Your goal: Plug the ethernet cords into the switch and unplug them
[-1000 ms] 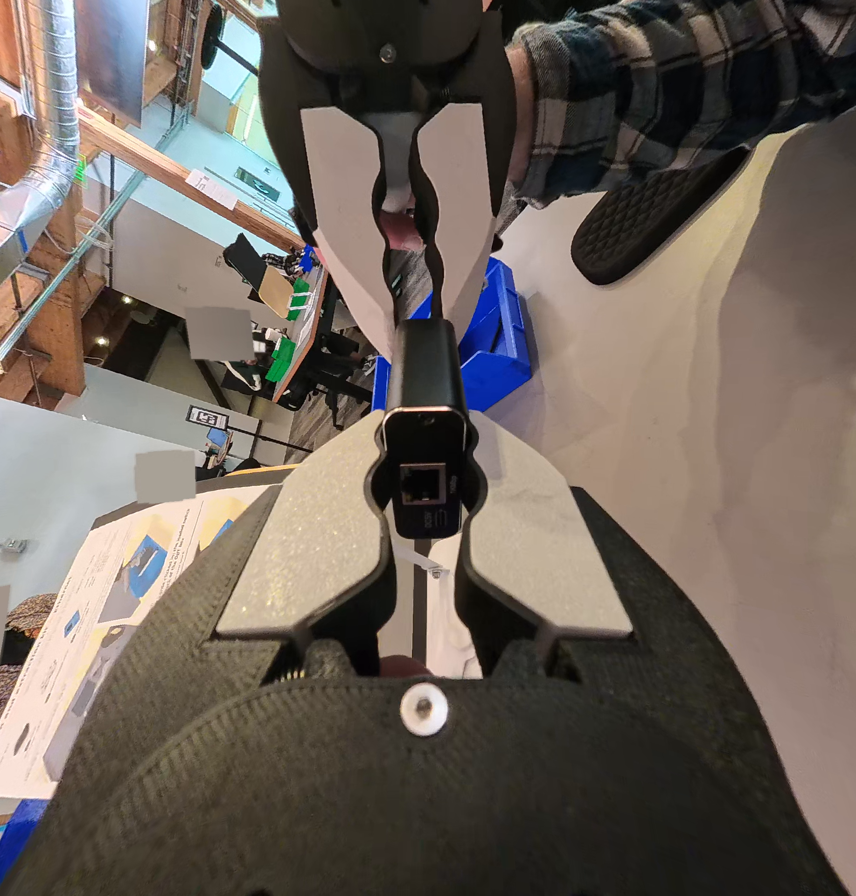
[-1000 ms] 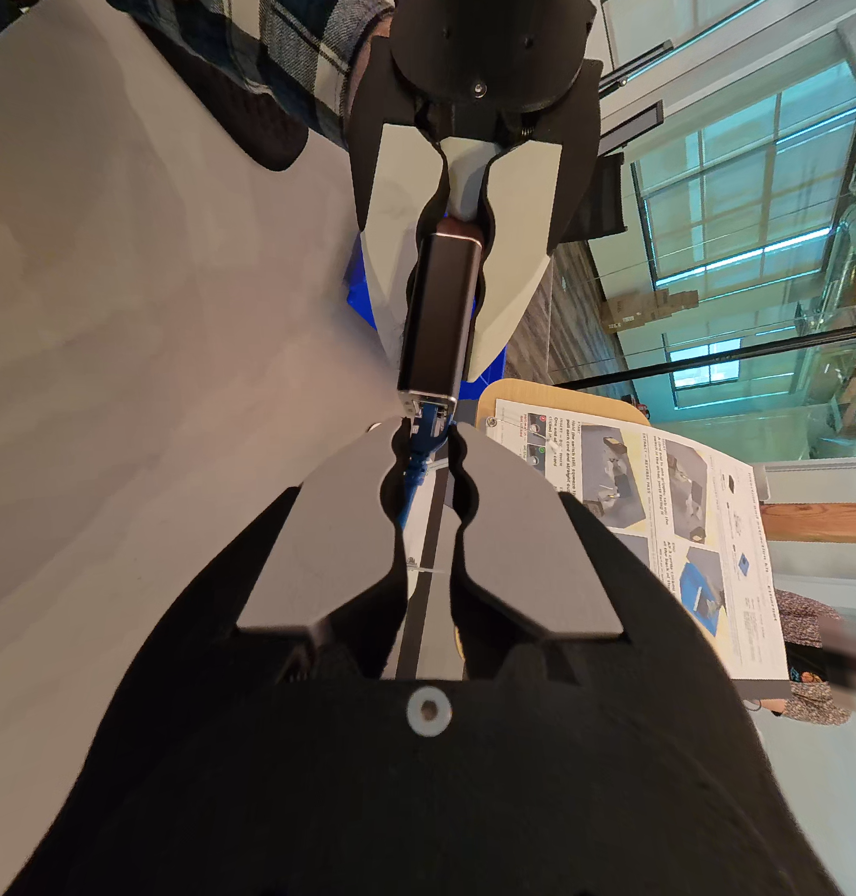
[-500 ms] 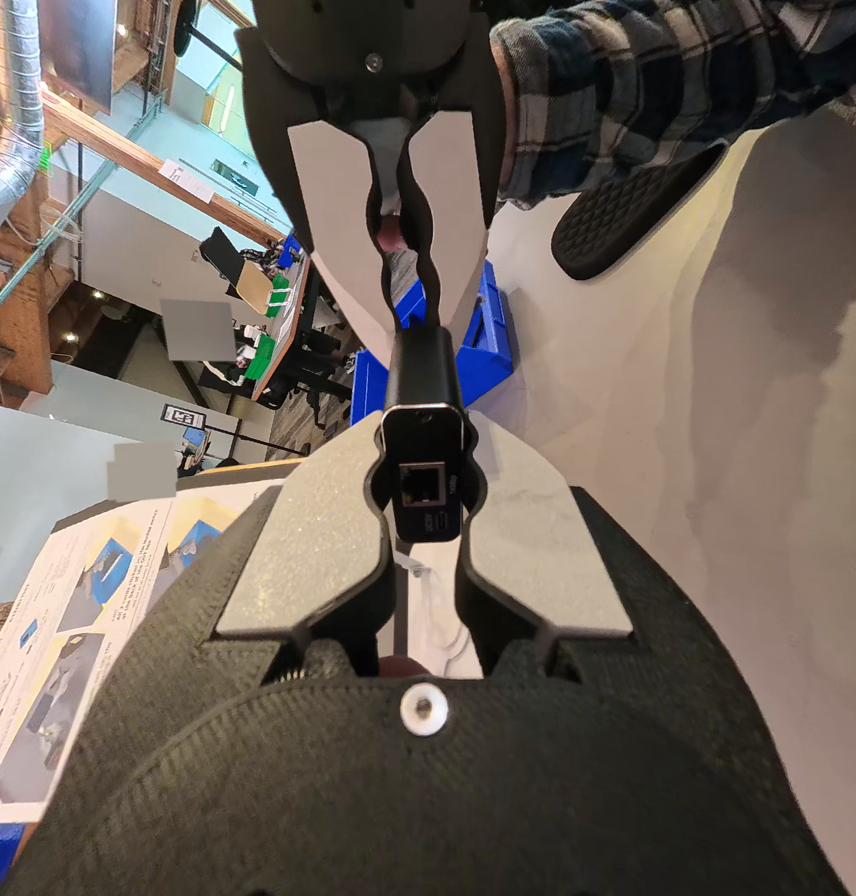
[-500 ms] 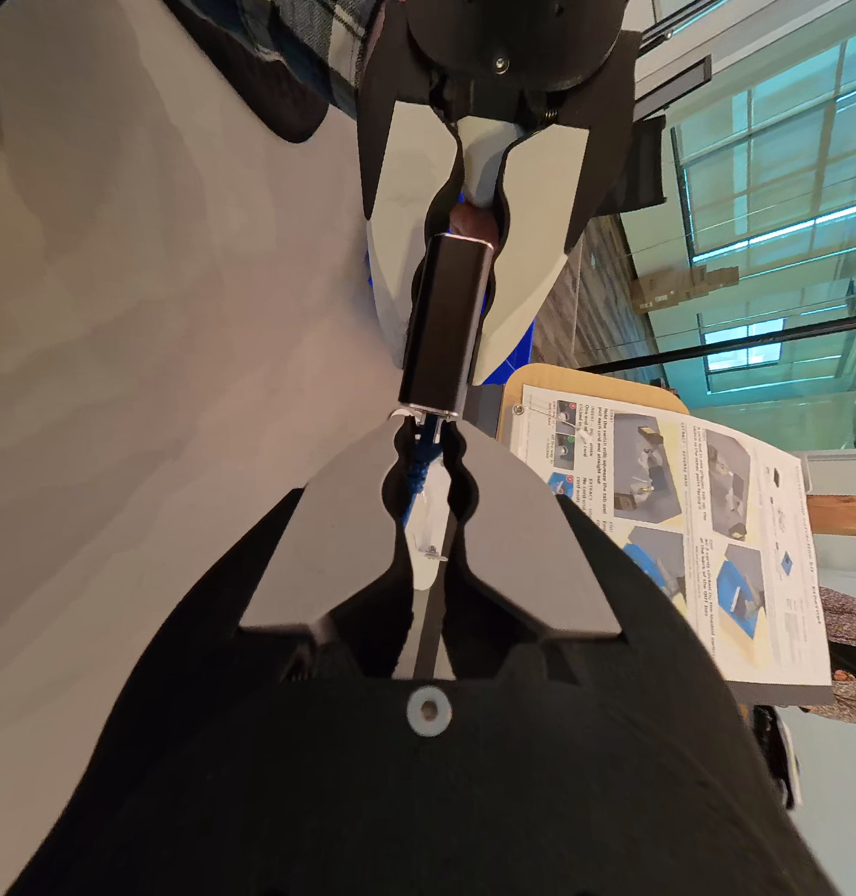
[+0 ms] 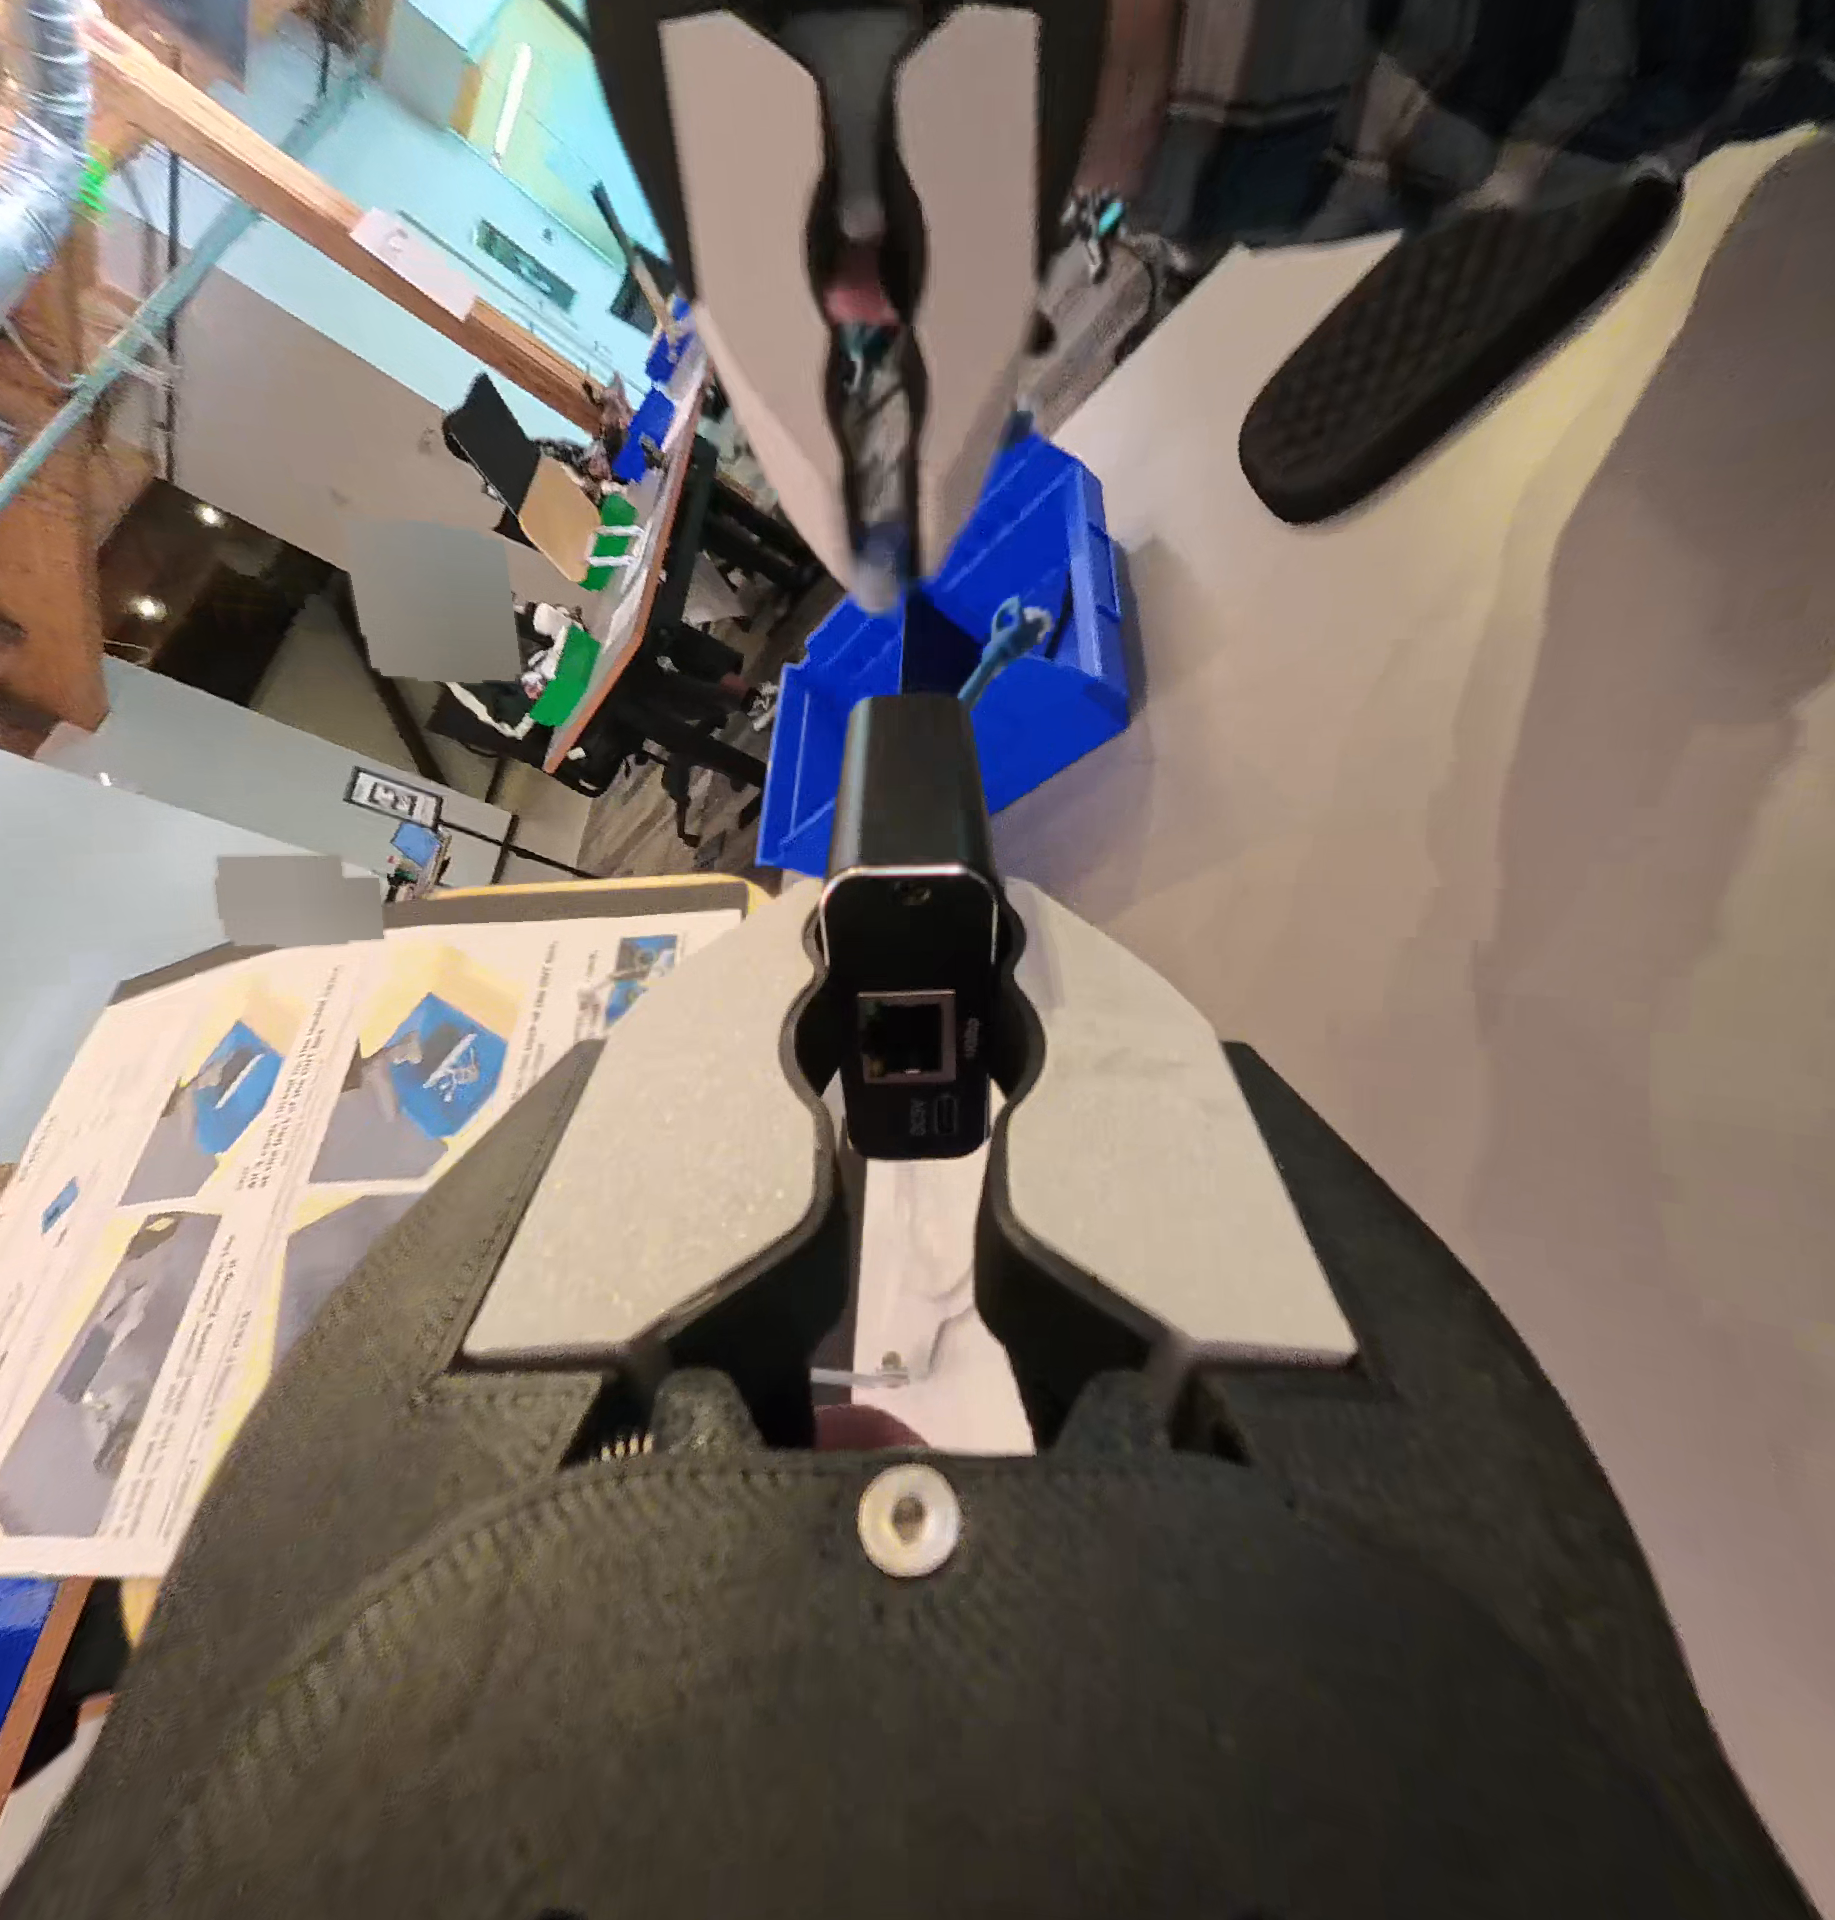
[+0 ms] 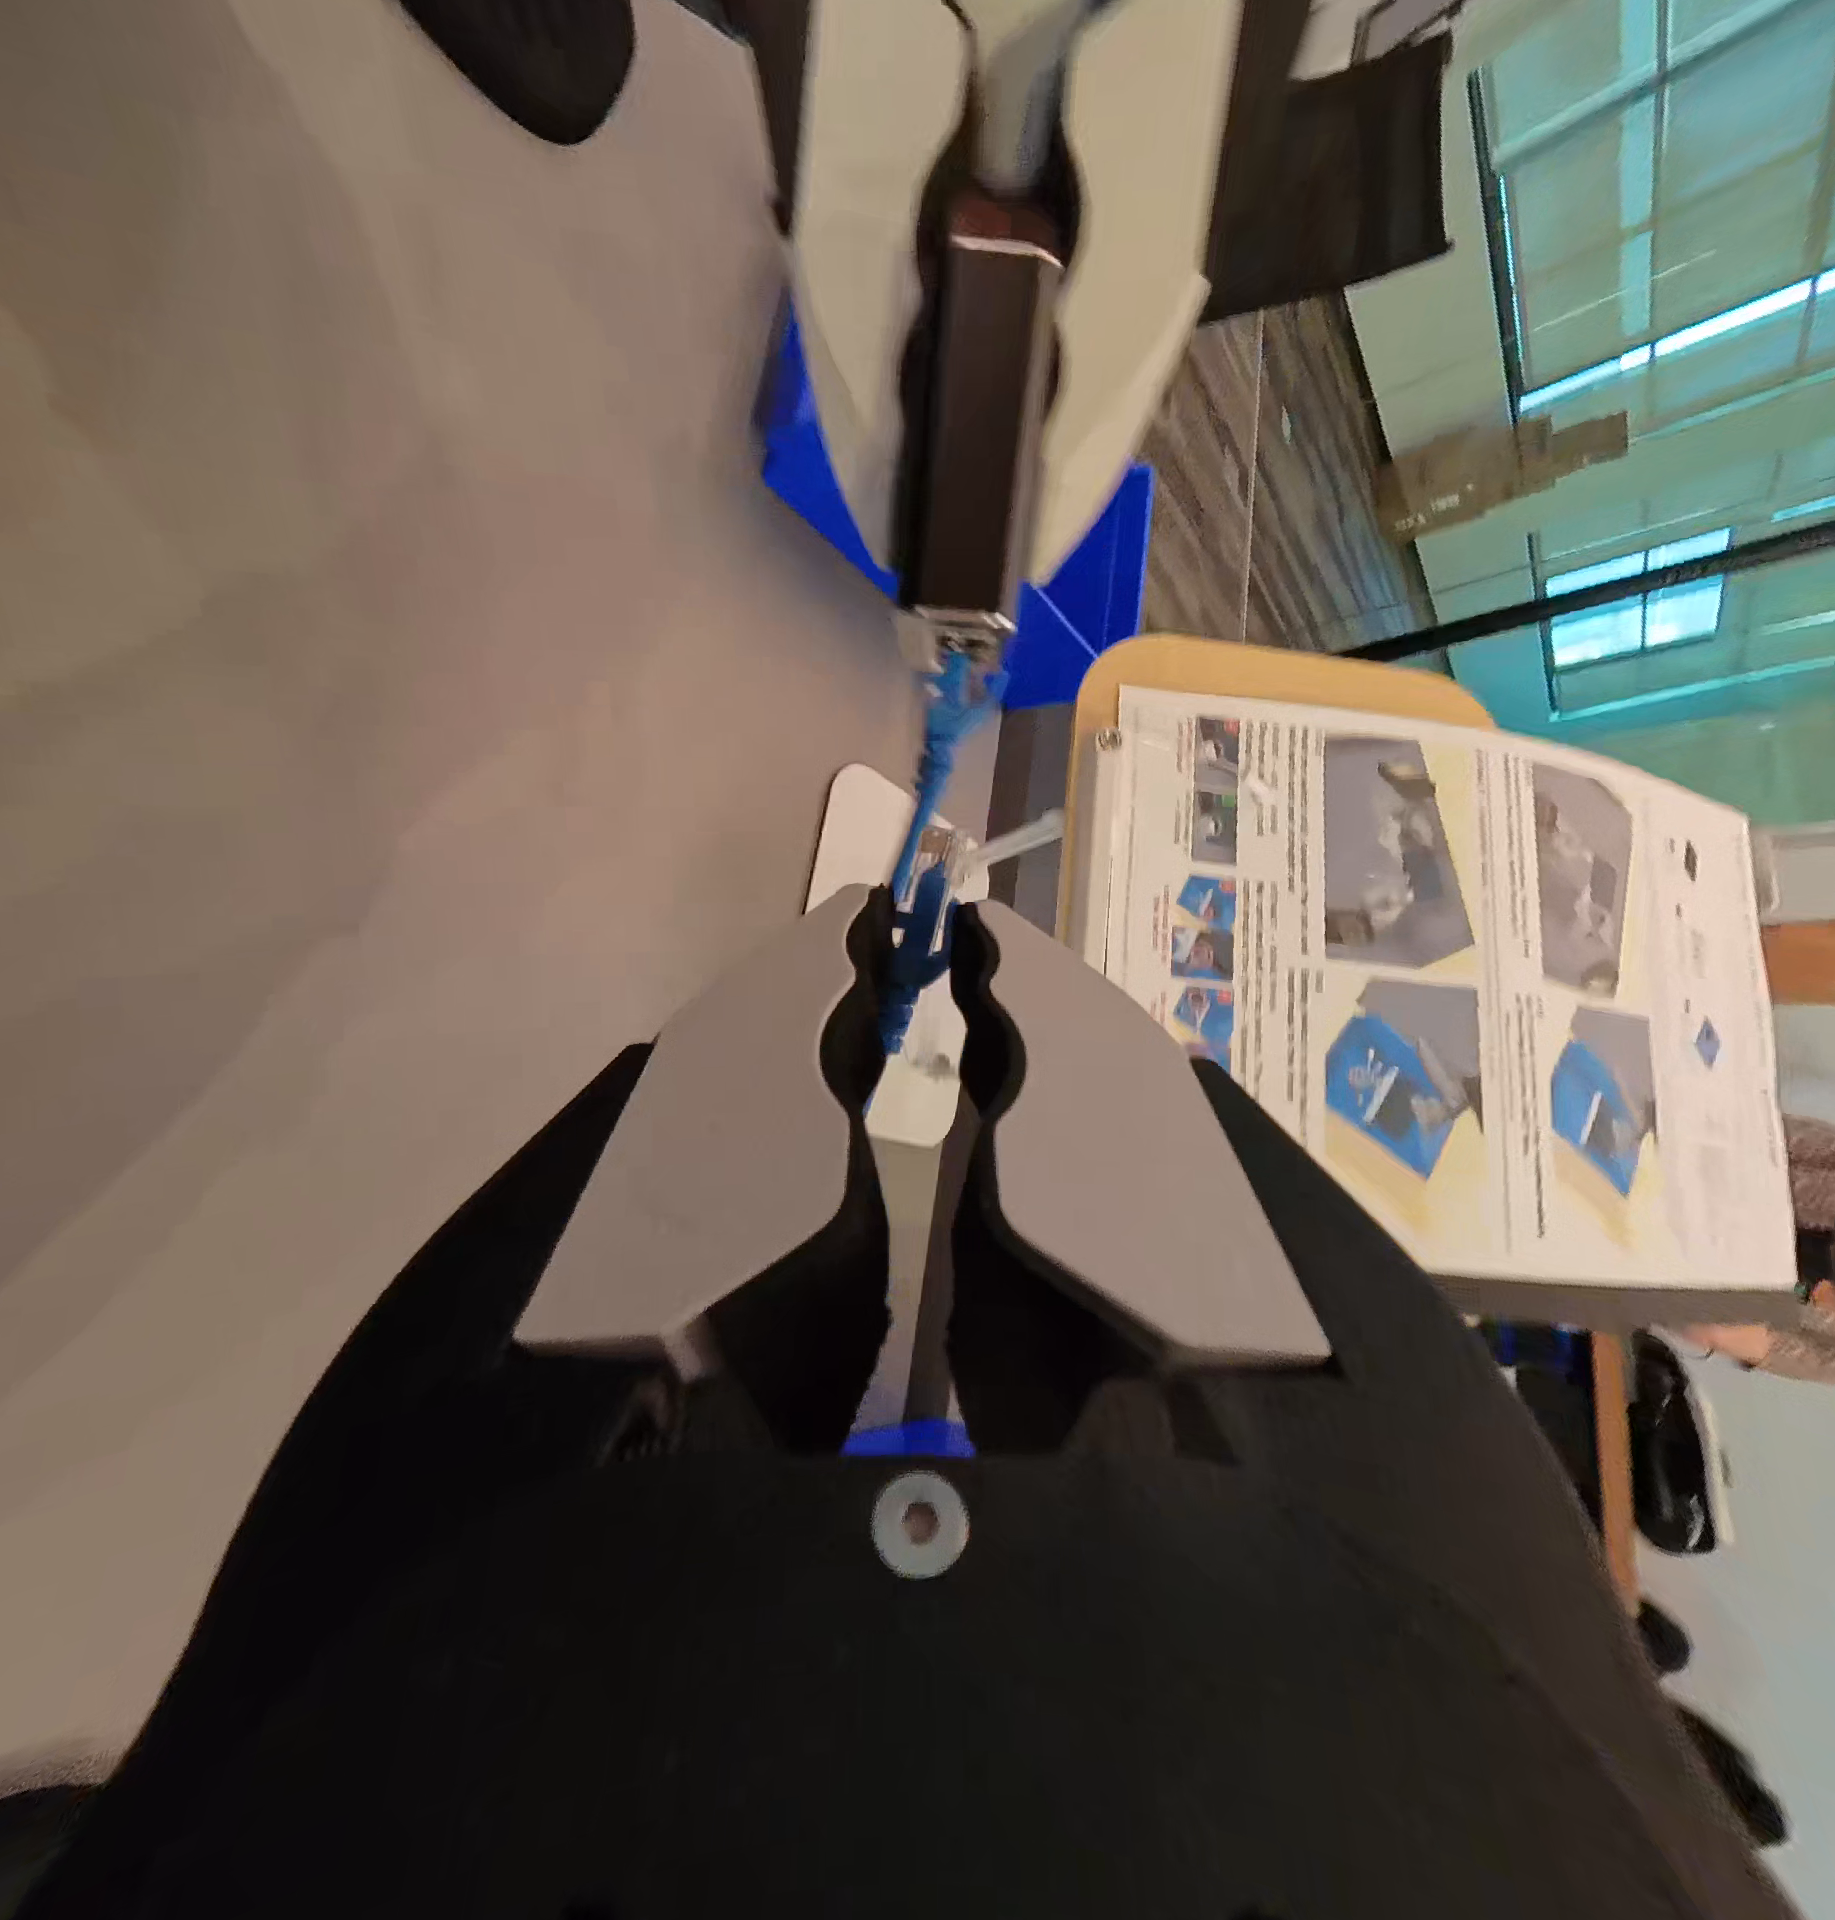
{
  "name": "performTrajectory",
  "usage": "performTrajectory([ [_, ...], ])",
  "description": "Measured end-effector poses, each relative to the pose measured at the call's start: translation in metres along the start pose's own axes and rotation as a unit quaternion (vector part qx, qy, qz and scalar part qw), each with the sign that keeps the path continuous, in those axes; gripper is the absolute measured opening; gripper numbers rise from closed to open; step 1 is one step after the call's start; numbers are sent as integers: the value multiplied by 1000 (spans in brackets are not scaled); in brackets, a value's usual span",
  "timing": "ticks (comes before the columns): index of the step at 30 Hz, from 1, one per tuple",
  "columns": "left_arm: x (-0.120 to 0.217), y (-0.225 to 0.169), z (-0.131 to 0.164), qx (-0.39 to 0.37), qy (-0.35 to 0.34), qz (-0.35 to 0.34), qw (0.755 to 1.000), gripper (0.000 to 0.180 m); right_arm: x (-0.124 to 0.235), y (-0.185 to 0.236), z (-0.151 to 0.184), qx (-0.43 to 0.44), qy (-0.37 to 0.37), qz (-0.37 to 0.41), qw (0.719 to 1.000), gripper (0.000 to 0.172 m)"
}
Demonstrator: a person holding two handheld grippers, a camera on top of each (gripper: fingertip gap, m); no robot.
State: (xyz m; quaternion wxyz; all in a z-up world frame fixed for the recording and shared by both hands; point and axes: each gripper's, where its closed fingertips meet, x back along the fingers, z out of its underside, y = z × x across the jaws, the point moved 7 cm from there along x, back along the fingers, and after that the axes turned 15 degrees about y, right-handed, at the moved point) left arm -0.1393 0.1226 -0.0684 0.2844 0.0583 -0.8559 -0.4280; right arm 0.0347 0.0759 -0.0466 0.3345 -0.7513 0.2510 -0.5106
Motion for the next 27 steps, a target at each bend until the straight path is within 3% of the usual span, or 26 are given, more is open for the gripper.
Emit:
performTrajectory([
  [8, 13, -10, 19, 20, -2, -17, 1000, 25, 18, -23, 139, -132, 59, 30, 989, 12],
  [15, 9, -15, 26, 19, 5, -19, 1000, 25, -27, -9, 242, -196, 127, -18, 972, 12],
  [20, 6, -15, 31, 22, 7, -19, 1000, 25, -70, 13, 286, -225, 154, -67, 960, 13],
  [22, 6, -15, 32, 24, 5, -19, 1000, 25, -84, 20, 300, -238, 180, -81, 951, 25],
  [24, 6, -15, 34, 24, 5, -21, 999, 25, -86, 21, 301, -261, 171, -86, 946, 44],
  [27, 6, -14, 35, 26, 0, -21, 999, 25, -67, 8, 279, -255, 145, -48, 955, 42],
])
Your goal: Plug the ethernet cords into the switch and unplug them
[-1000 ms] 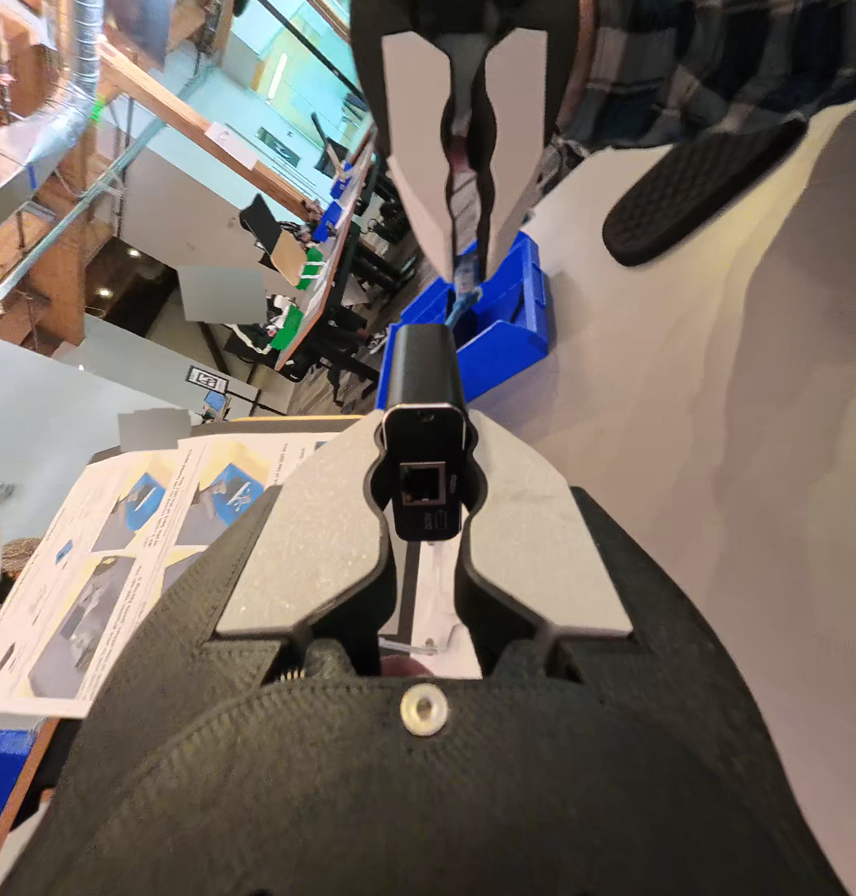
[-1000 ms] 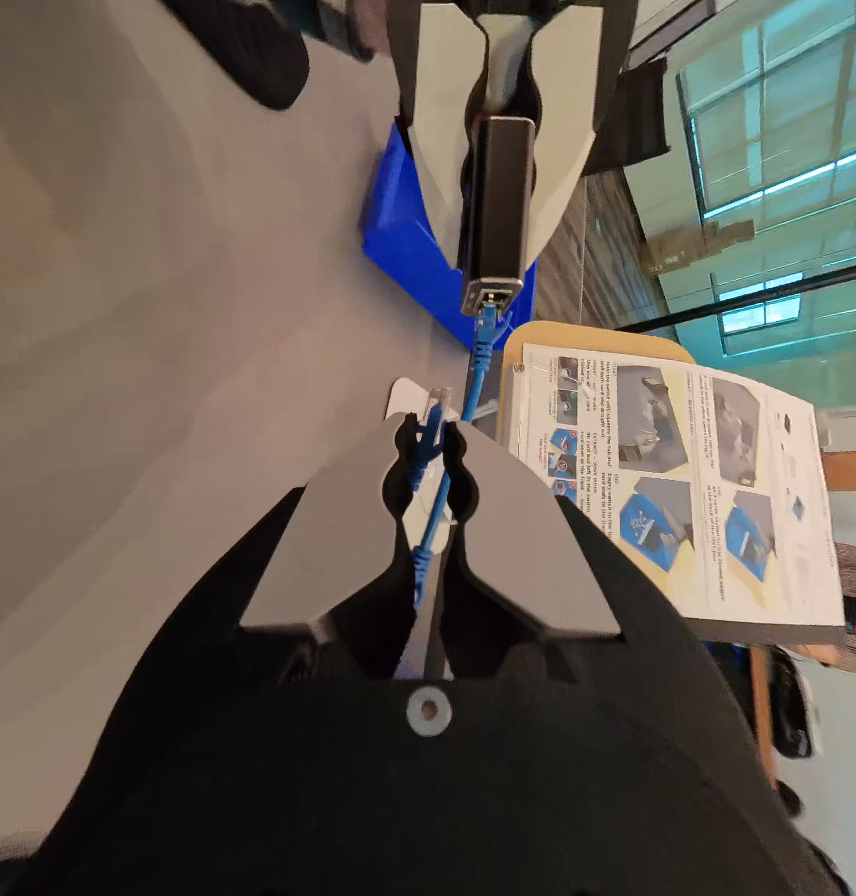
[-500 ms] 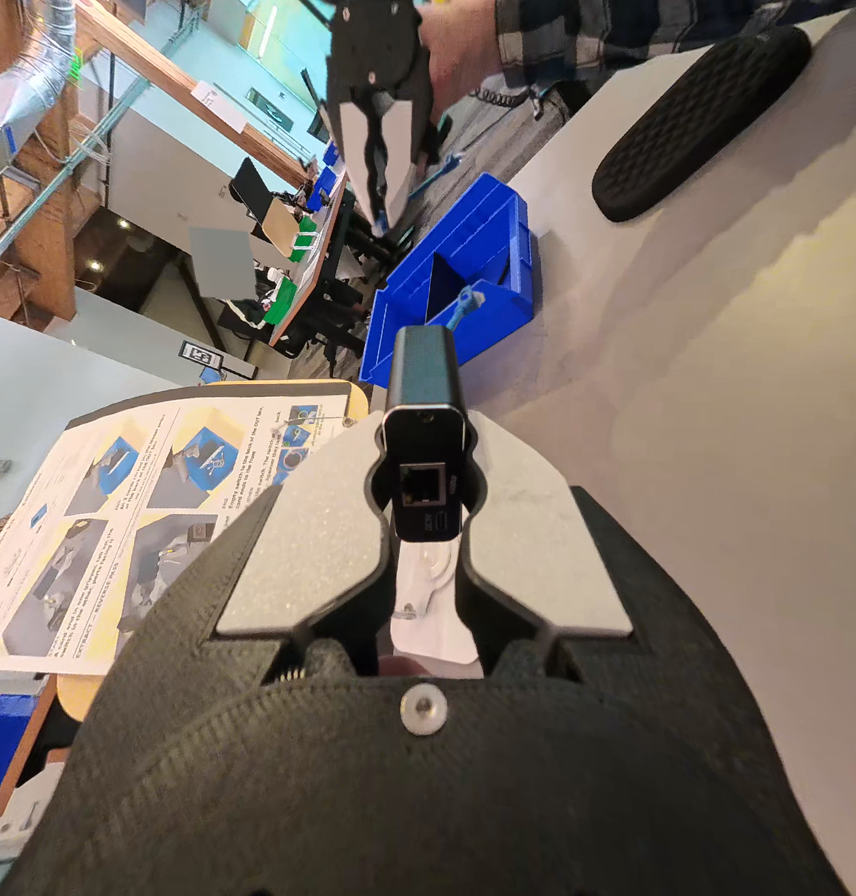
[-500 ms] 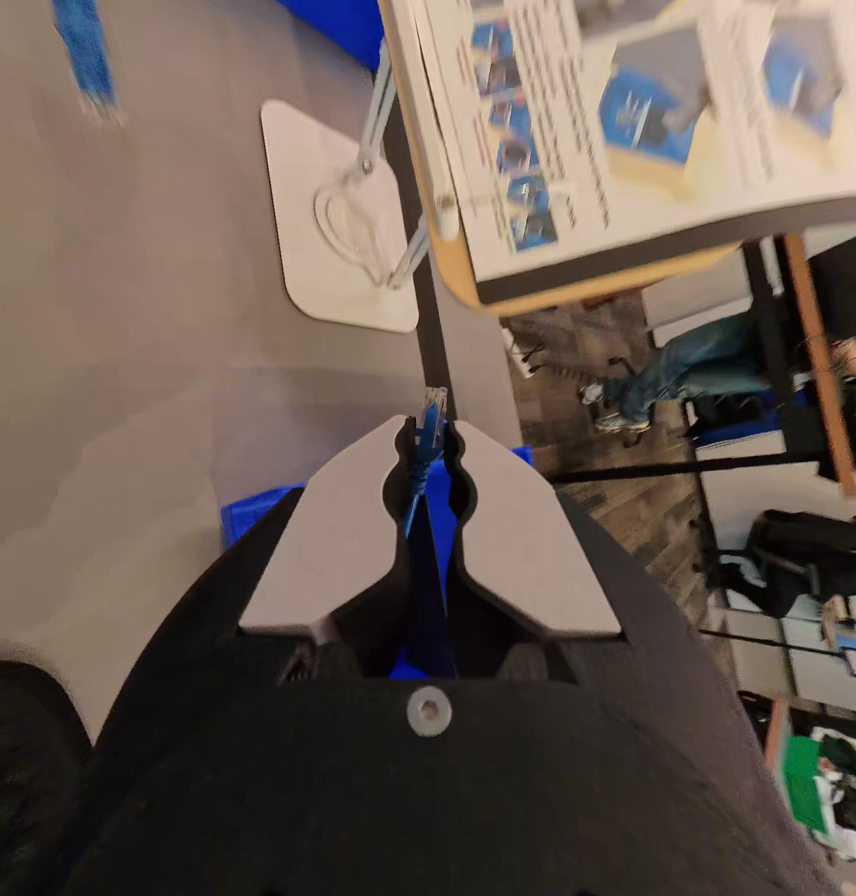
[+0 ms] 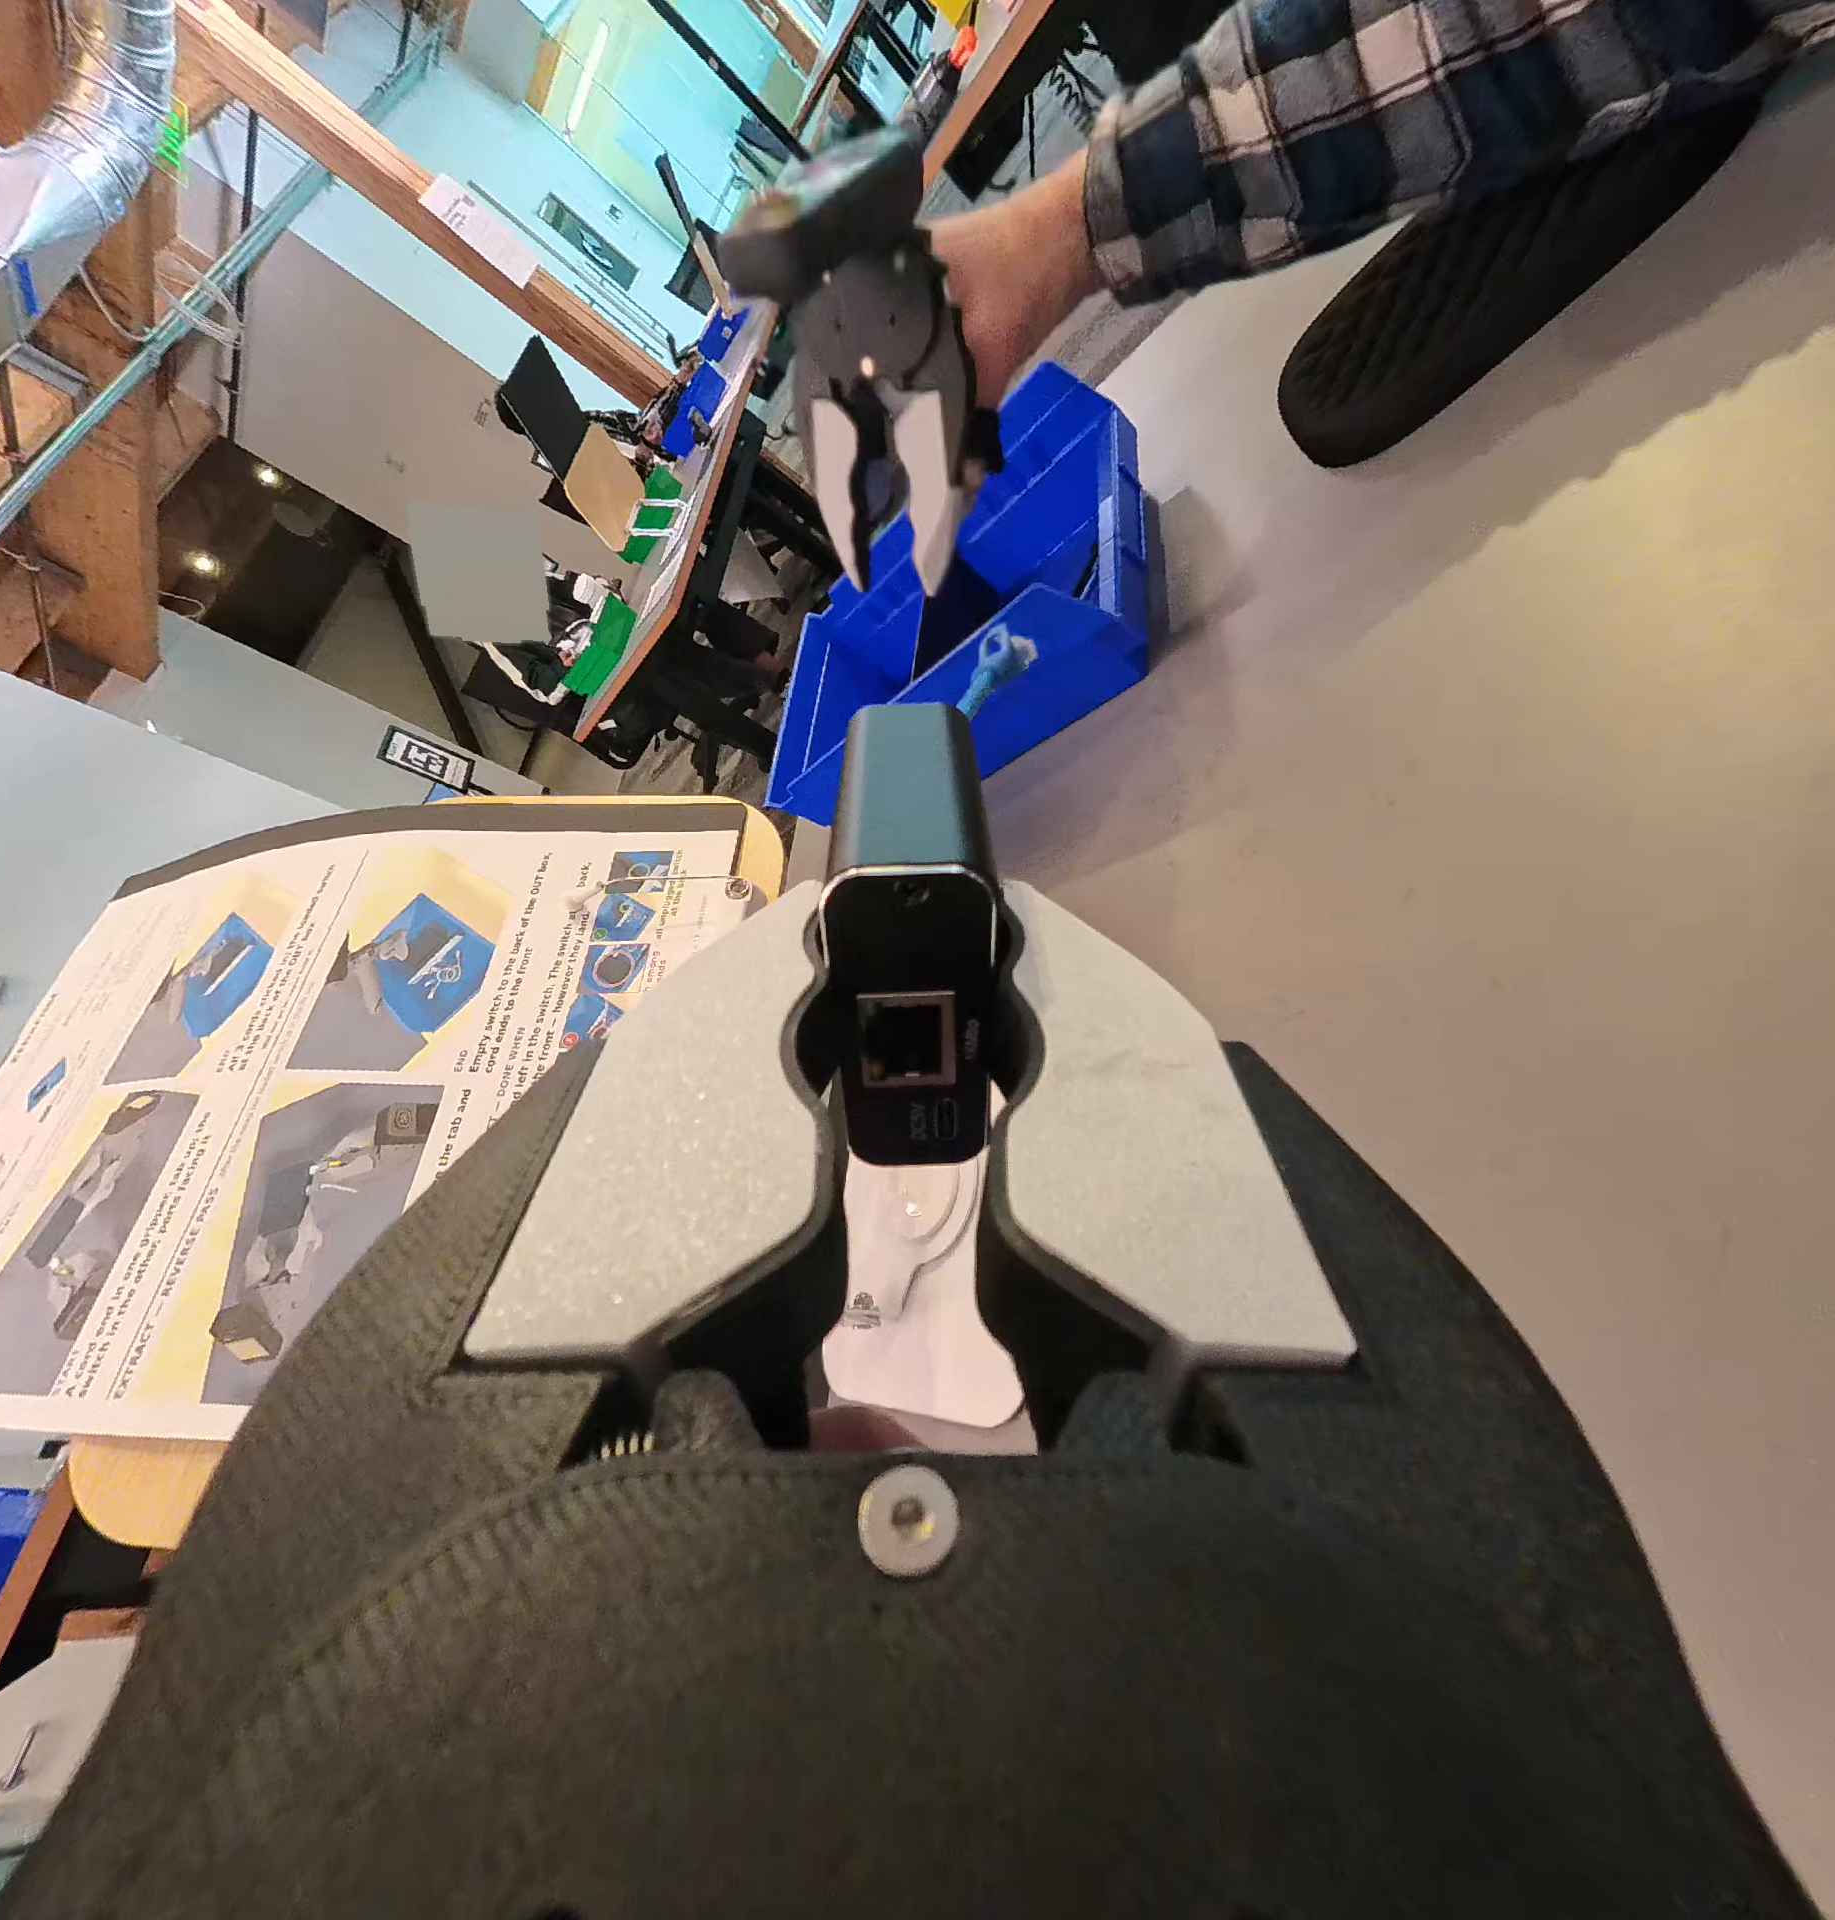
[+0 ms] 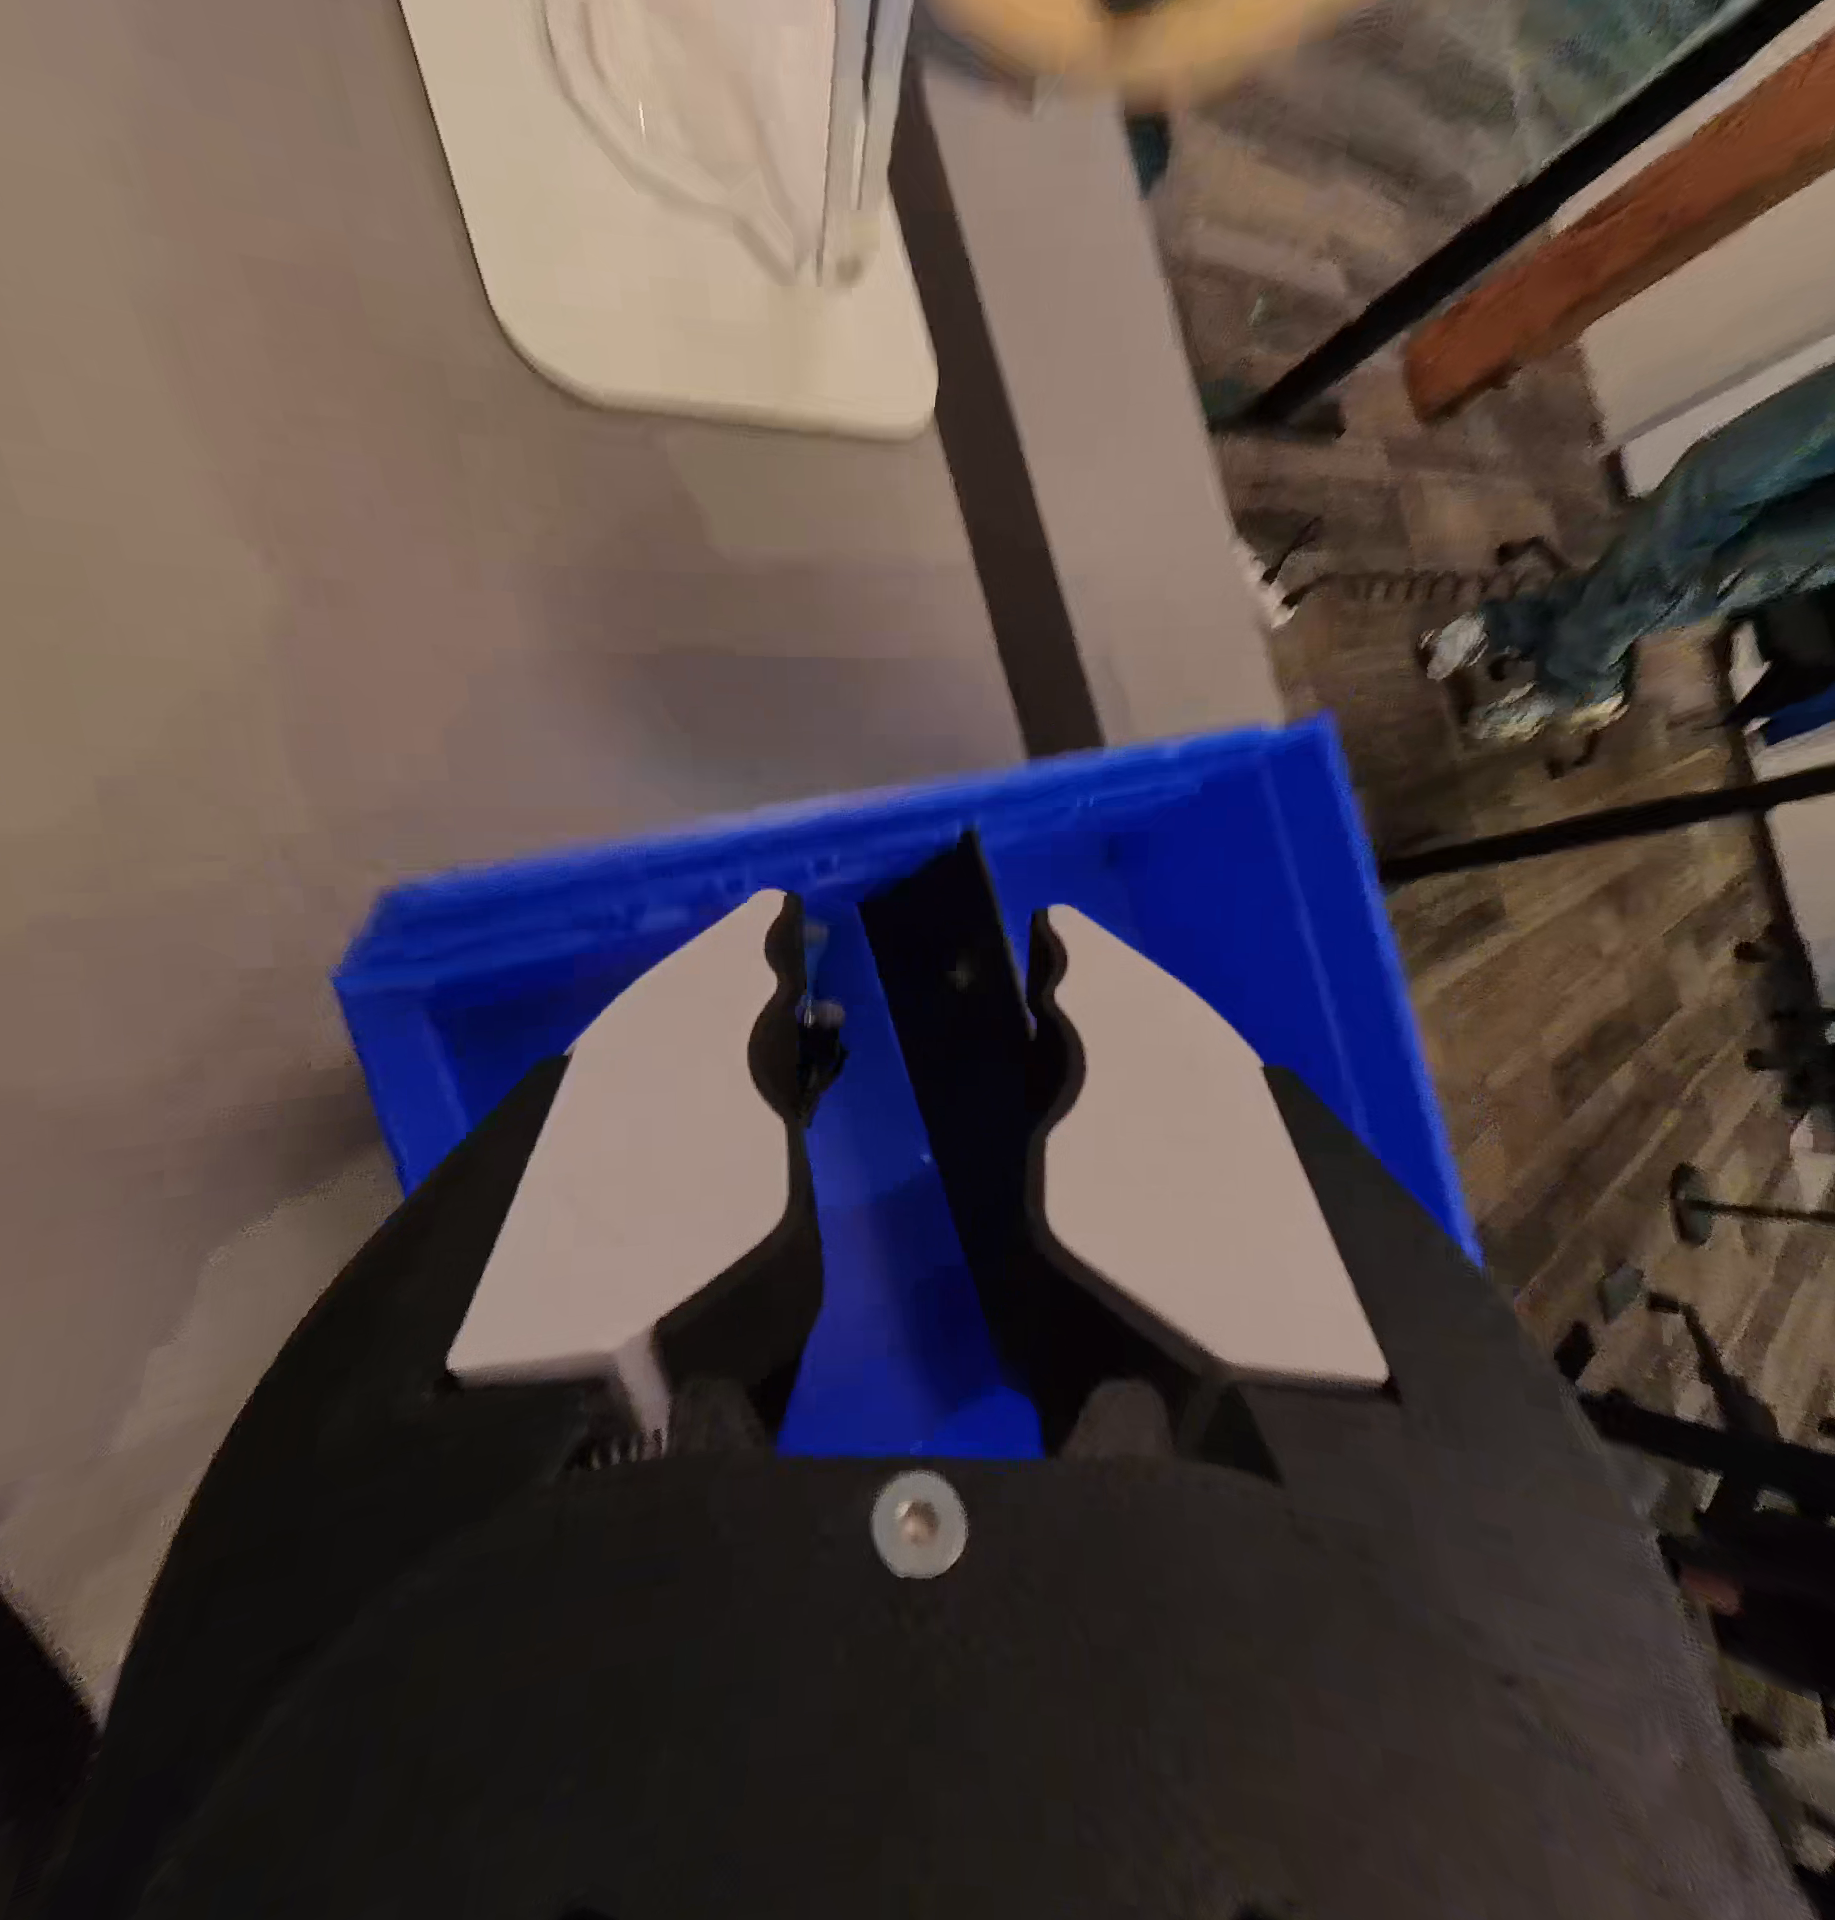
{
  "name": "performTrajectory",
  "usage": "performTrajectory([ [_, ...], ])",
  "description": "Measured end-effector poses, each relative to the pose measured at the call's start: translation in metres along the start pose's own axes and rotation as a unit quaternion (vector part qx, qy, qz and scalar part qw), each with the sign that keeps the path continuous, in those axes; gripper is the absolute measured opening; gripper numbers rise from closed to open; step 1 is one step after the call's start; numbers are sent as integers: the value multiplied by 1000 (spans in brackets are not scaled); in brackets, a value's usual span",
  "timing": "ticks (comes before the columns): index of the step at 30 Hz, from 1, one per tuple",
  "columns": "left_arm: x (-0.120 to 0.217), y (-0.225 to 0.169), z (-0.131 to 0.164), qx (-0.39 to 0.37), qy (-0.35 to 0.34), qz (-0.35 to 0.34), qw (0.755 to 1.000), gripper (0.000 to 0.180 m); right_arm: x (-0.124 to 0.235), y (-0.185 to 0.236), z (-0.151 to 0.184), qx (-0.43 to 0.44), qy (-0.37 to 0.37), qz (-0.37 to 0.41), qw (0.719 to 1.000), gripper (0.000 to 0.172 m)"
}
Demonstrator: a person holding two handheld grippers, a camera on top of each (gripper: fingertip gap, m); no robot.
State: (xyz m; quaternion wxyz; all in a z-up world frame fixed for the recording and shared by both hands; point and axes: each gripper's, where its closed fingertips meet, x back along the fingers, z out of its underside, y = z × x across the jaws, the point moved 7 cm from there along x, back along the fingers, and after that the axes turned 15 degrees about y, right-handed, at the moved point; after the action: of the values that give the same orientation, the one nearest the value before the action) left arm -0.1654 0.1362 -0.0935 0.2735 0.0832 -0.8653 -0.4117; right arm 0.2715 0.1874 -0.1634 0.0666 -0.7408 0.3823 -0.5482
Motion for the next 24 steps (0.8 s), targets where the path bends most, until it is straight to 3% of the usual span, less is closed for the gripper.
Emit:
performTrajectory([
  [7, 0, 6, -7, -13, -14, -6, 1000, 25, 100, 51, -127, 117, -185, 36, 975, 37],
  [13, 3, 5, -19, -35, -22, -8, 999, 25, 130, 116, -215, 225, -268, 23, 936, 38],
  [18, 6, 4, -26, -44, -27, -7, 999, 25, 119, 143, -246, 267, -279, 13, 922, 34],
  [24, 5, 2, -28, -49, -32, -5, 998, 25, 108, 152, -257, 276, -287, 15, 917, 29],
])
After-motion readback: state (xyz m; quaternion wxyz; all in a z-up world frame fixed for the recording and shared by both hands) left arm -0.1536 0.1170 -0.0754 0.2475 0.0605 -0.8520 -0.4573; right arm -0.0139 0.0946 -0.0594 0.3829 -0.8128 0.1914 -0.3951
